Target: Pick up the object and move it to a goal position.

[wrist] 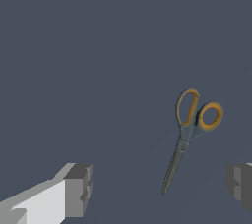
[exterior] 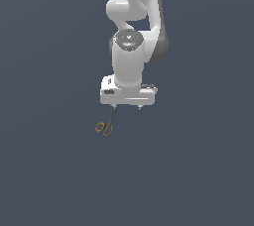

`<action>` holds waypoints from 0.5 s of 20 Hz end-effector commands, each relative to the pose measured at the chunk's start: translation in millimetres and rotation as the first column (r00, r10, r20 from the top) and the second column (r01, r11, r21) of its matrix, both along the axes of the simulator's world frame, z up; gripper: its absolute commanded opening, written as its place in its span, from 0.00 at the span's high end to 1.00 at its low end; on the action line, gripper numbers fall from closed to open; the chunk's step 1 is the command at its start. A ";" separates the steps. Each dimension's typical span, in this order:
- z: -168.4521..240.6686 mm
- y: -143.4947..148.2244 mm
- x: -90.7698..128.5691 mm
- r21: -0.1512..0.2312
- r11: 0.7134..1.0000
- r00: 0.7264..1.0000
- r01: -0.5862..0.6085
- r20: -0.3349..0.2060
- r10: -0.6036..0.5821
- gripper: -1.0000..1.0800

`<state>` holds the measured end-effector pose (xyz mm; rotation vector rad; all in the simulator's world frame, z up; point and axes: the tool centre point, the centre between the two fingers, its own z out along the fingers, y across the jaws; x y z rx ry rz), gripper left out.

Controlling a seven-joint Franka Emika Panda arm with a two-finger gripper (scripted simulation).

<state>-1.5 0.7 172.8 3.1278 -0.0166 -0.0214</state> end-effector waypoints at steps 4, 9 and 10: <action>1.8 -3.8 0.8 0.003 1.000 1.000 0.006 0.005 -0.006 0.04; 11.6 -17.2 4.0 0.011 1.000 1.000 0.019 0.024 -0.019 0.04; 12.9 -17.9 4.3 0.012 1.000 1.000 0.017 0.026 -0.018 0.04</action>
